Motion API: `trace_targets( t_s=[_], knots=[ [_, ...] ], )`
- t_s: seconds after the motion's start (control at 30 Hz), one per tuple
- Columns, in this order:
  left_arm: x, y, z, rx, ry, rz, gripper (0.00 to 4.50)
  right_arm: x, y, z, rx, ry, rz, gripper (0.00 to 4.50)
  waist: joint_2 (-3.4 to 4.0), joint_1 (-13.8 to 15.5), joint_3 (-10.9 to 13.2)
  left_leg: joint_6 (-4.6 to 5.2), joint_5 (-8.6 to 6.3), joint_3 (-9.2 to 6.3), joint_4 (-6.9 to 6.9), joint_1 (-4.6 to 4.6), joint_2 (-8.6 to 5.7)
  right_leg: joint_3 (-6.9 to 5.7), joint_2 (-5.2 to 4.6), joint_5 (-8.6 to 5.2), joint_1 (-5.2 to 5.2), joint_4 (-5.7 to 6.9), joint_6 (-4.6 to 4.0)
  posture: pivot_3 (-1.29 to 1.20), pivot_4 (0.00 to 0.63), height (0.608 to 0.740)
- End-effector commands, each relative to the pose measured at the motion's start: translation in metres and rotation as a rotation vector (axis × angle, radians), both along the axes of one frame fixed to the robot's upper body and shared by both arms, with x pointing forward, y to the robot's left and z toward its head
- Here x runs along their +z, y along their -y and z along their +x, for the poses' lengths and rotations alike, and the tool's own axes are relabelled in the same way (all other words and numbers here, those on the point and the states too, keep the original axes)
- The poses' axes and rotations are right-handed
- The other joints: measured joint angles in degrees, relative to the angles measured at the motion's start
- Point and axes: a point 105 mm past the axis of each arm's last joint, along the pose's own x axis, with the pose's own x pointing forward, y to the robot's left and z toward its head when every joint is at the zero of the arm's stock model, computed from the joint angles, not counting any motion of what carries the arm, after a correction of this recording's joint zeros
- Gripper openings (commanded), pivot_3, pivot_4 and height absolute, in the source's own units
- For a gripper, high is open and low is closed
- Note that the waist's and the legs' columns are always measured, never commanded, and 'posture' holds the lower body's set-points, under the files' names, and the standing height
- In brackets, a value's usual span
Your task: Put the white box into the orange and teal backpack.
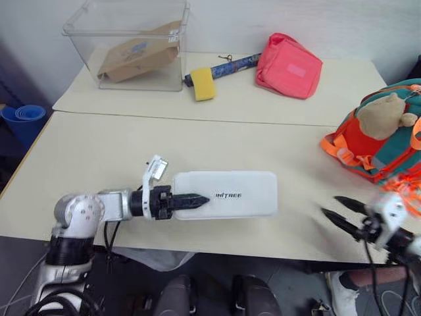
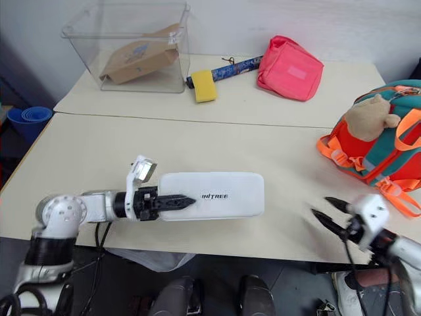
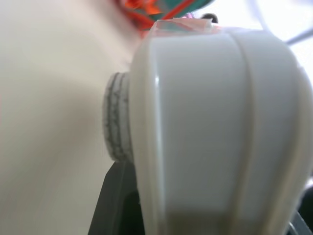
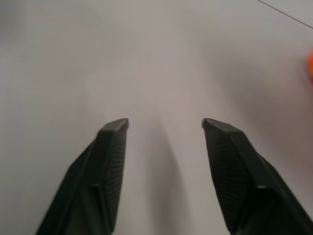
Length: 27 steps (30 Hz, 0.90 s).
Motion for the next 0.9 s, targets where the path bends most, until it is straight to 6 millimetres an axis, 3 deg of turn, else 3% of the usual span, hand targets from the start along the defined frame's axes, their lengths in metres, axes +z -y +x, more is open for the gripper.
trace_targets(
  t_s=[0.03, 0.1, 0.27, 0.43, 0.53, 0.67, 0.8, 0.9],
  knots=[
    [0.008, 0.004, -0.016, -0.099, 0.211, -0.027, 1.27, 0.030, 0.049, -0.011, -0.227, 0.145, 0.004, 3.84, 0.00, -0.1, 0.0, -0.05, -0.03, 0.03, -0.01, 0.01, 0.00, 0.03, -0.02, 0.00, 0.00, 0.00, 0.00, 0.00, 0.150, 0.740],
    [0.006, 0.006, -0.013, -0.098, 0.283, -0.009, 1.27, 0.038, 0.066, -0.010, -0.289, 0.180, -0.013, 4.46, 0.00, -0.2, 0.0, -0.05, -0.03, 0.03, -0.01, 0.02, 0.03, 0.06, -0.04, 0.00, -0.02, 0.00, 0.00, 0.00, 0.150, 0.740],
    [0.006, 0.008, -0.011, -0.137, 0.390, 0.021, 1.27, 0.063, 0.077, 0.022, -0.279, 0.231, -0.009, 4.48, 0.02, -1.1, 0.0, 0.08, 0.02, 0.05, -0.01, 0.01, 0.06, 0.09, -0.07, 0.01, -0.06, 0.06, -0.01, 0.00, 0.150, 0.740],
    [0.004, 0.004, -0.015, -0.169, 0.401, 0.052, 1.27, 0.084, 0.054, 0.072, -0.098, 0.218, 0.097, 4.48, 0.08, -2.1, 0.0, 0.13, 0.06, 0.07, 0.00, 0.05, 0.08, 0.07, -0.04, 0.00, -0.09, 0.18, -0.01, 0.00, 0.150, 0.740],
    [0.008, -0.003, -0.015, -0.148, 0.410, 0.056, 1.27, 0.090, 0.041, 0.097, -0.047, 0.234, 0.113, 3.88, 0.09, -2.0, 0.0, 0.13, 0.09, -0.01, 0.01, 0.01, 0.12, 0.00, -0.02, -0.01, -0.10, 0.21, -0.03, 0.00, 0.150, 0.740],
    [0.013, -0.008, -0.015, -0.124, 0.421, 0.050, 1.27, 0.094, 0.021, 0.117, 0.024, 0.266, 0.139, 2.57, 0.09, -1.9, 0.0, 0.19, 0.10, -0.01, 0.06, -0.04, 0.05, -0.01, -0.07, 0.00, -0.10, 0.24, -0.02, 0.00, 0.150, 0.740],
    [0.030, -0.015, -0.010, -0.075, 0.447, 0.008, 1.27, 0.097, -0.025, 0.117, 0.204, 0.282, 0.194, 1.17, 0.09, -1.5, 0.0, 0.19, 0.10, -0.09, 0.06, -0.08, 0.09, -0.04, -0.06, 0.00, -0.09, 0.30, -0.02, 0.00, 0.150, 0.740],
    [0.028, -0.029, -0.007, -0.031, 0.433, 0.030, 1.27, 0.107, -0.074, 0.104, 0.376, 0.278, 0.283, 0.14, 0.10, -1.5, 0.0, 0.19, 0.11, -0.11, 0.05, -0.09, 0.10, -0.06, -0.07, 0.00, -0.09, 0.36, -0.02, 0.00, 0.150, 0.740]
  ],
)
